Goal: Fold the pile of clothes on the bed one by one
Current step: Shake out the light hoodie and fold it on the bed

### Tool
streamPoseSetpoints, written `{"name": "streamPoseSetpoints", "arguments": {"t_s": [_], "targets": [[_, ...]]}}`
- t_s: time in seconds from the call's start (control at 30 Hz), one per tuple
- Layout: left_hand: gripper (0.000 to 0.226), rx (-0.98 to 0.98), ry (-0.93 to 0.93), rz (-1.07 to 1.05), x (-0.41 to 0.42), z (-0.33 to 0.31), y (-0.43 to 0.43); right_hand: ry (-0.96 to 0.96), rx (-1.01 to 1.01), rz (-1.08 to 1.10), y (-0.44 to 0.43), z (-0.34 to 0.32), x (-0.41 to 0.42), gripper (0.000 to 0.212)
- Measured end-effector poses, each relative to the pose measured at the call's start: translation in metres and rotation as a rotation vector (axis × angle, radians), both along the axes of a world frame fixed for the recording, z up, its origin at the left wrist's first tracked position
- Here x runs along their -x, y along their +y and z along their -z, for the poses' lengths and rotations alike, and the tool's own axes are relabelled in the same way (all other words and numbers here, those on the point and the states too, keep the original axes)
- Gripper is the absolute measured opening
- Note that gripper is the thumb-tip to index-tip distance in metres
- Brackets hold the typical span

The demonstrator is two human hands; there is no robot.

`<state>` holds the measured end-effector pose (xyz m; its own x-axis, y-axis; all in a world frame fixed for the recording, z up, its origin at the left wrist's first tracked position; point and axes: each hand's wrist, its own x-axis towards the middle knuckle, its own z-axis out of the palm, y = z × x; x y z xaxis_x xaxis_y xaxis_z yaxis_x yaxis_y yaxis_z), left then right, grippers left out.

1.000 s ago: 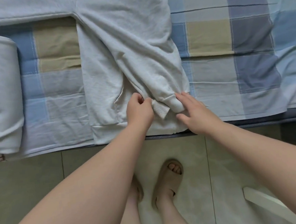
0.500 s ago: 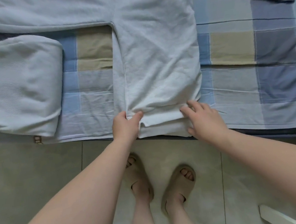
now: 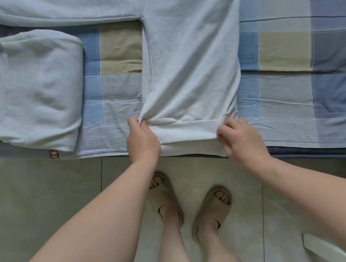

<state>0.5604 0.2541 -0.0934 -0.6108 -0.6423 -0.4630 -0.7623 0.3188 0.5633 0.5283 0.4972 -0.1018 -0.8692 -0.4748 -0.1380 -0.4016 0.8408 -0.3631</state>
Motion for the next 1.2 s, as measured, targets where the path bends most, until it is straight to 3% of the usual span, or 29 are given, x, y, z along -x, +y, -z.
{"name": "streamPoseSetpoints", "arguments": {"t_s": [0.13, 0.23, 0.27, 0.4, 0.5, 0.67, 0.77, 0.87, 0.97, 1.07, 1.13, 1.2], "targets": [[0.015, 0.075, -0.202, 0.144, -0.024, 0.013, -0.019, -0.121, -0.088, -0.047, -0.005, 0.004, -0.011, 0.018], [0.006, 0.047, -0.356, 0.236, -0.023, 0.019, -0.030, -0.293, -0.222, -0.075, -0.015, -0.001, -0.003, 0.005], [0.002, 0.031, -0.345, 0.233, -0.018, 0.019, -0.032, -0.309, -0.229, -0.069, -0.018, -0.002, 0.001, 0.008], [0.026, -0.121, -0.128, 0.132, 0.016, 0.012, -0.029, -0.205, -0.057, 0.146, -0.027, -0.011, 0.008, 0.026], [0.029, -0.261, -0.065, 0.033, 0.046, 0.009, -0.028, -0.264, -0.110, 0.160, -0.033, -0.012, 0.013, 0.056], [0.019, -0.095, -0.153, 0.059, 0.047, 0.026, -0.049, -0.544, -0.384, -0.052, -0.046, 0.001, 0.010, 0.075], [0.015, 0.025, -0.260, 0.061, 0.037, 0.029, -0.056, -0.581, -0.436, -0.029, -0.050, -0.002, 0.017, 0.062], [0.028, 0.370, -0.077, 0.304, 0.043, 0.016, -0.048, -0.281, -0.404, 0.094, -0.062, -0.012, 0.037, 0.039], [0.047, 0.419, 0.195, 0.706, 0.057, 0.015, -0.032, -0.096, -0.198, 0.171, -0.073, -0.007, 0.058, 0.047], [0.062, 0.374, 0.005, 1.020, 0.056, 0.040, -0.030, -0.203, -0.266, 0.082, -0.077, 0.019, 0.066, 0.063], [0.071, 0.346, -0.147, 1.095, 0.038, 0.060, -0.035, -0.287, -0.349, 0.029, -0.072, 0.039, 0.053, 0.068], [0.076, 0.323, -0.165, 1.109, 0.016, 0.071, -0.041, -0.322, -0.369, 0.013, -0.063, 0.049, 0.027, 0.069]]}}
